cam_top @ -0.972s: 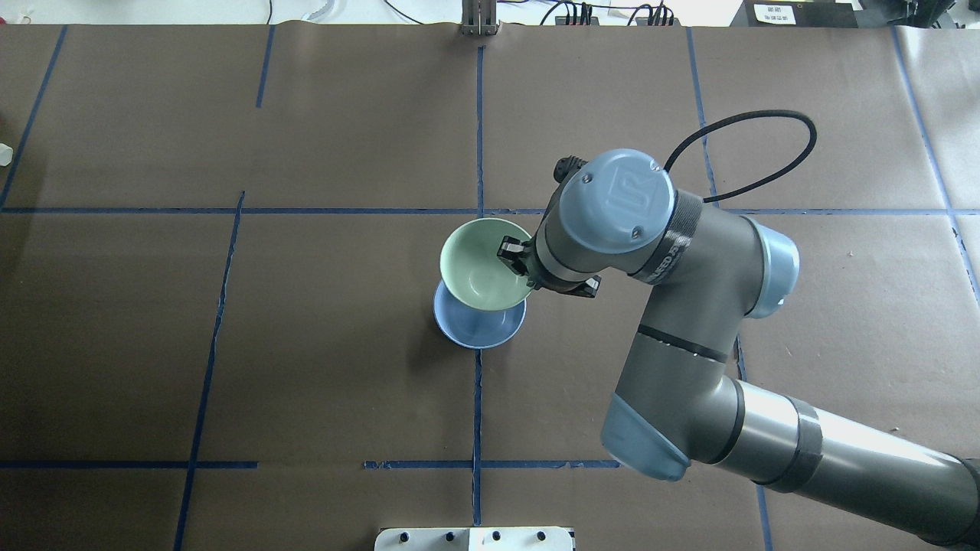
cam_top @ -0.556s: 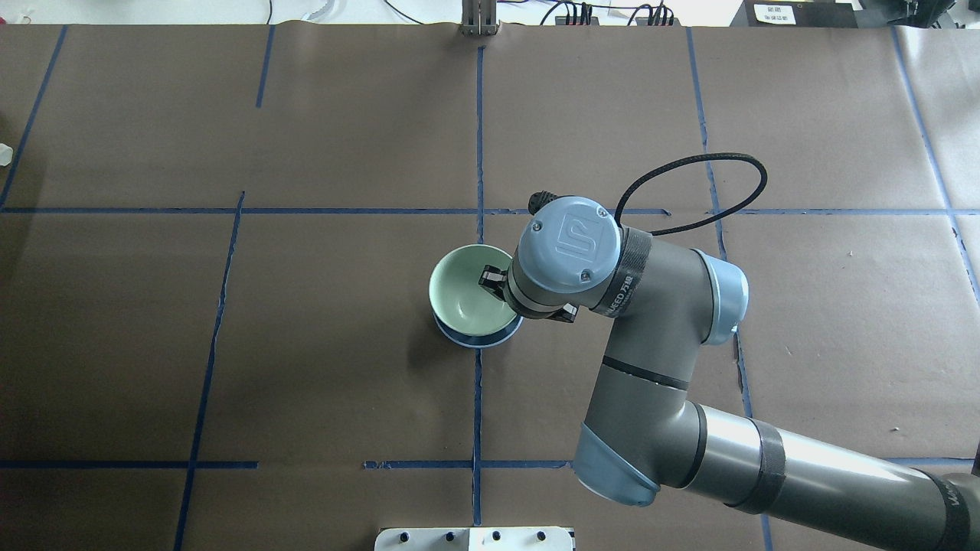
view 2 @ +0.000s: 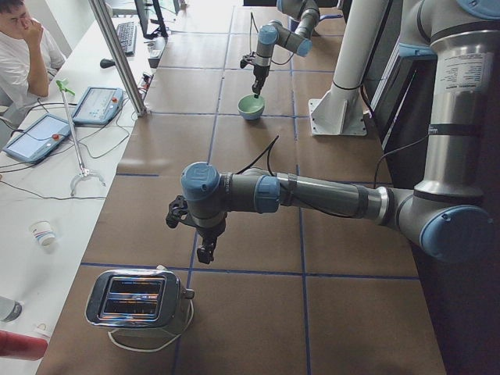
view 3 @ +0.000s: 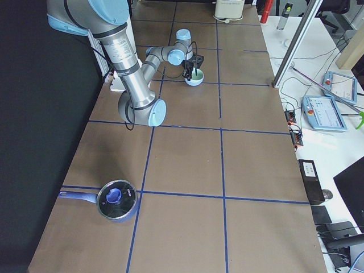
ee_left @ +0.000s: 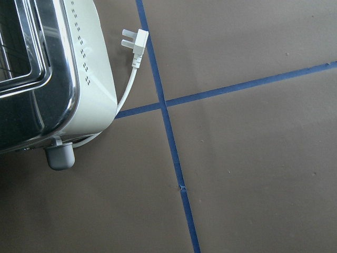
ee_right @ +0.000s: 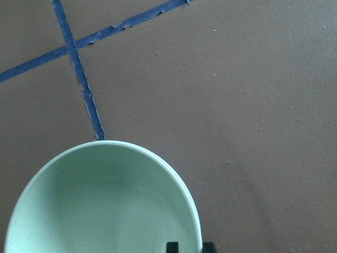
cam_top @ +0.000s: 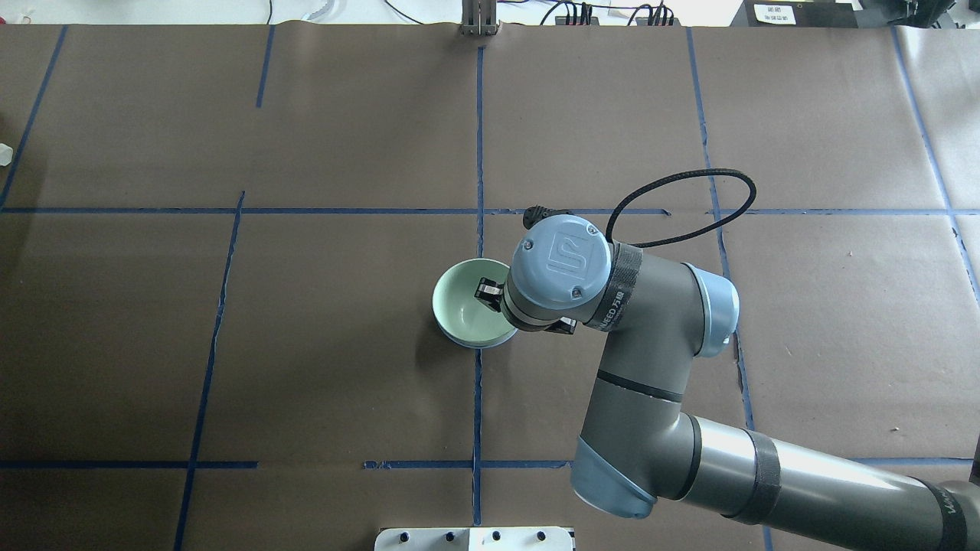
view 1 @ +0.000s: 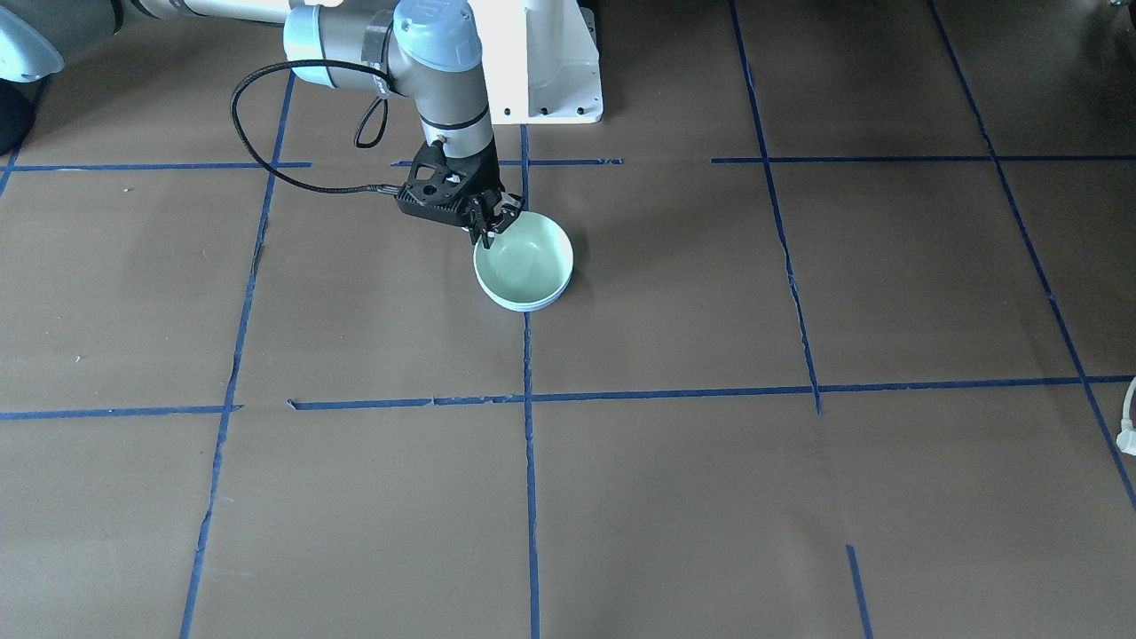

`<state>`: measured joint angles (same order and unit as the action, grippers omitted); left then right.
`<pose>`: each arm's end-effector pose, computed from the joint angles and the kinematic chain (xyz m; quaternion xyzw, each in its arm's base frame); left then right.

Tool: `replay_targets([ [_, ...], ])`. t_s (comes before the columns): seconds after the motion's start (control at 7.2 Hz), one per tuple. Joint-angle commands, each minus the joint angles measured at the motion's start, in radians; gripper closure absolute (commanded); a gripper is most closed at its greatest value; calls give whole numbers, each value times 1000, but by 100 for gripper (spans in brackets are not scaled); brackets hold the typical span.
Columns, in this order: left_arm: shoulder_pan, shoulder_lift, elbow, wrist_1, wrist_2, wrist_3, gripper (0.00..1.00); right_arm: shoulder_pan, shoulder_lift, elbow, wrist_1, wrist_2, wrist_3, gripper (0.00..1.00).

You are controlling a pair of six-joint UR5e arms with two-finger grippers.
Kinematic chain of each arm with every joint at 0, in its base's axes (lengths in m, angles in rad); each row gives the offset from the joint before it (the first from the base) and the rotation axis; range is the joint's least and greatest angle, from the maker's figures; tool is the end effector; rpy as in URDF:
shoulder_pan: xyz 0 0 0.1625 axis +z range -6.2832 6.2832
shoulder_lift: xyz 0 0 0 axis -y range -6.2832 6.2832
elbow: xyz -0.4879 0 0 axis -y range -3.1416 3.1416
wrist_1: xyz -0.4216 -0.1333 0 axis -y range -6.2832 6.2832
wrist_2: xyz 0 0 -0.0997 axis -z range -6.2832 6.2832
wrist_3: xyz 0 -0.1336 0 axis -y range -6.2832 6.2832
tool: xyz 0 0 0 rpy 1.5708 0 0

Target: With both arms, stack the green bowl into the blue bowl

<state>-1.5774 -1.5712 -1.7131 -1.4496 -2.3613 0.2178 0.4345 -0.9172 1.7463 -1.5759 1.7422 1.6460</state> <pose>-0.0418 -0.5189 0.6823 0.0530 0.3815 0.1014 0.9173 -0.6300 -0.4142 0.2552 -0.0059 -0.4066 0.1970 0.8921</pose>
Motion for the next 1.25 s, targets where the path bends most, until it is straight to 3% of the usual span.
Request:
replay_targets([
  [0.0,0,0,1,-2,1,0,0,91,-8,5,-7,35,-91,0],
  [0.28,0,2,18,-5,1,3,0,302,-98,1,-12,260,-396,0],
  [0.83,2,63,35,-52,17,8,0,764,-407,-37,-65,546,-1323,0],
  [1.11,10,50,32,6,28,-3,0,961,-607,-37,-65,571,-1701,0],
])
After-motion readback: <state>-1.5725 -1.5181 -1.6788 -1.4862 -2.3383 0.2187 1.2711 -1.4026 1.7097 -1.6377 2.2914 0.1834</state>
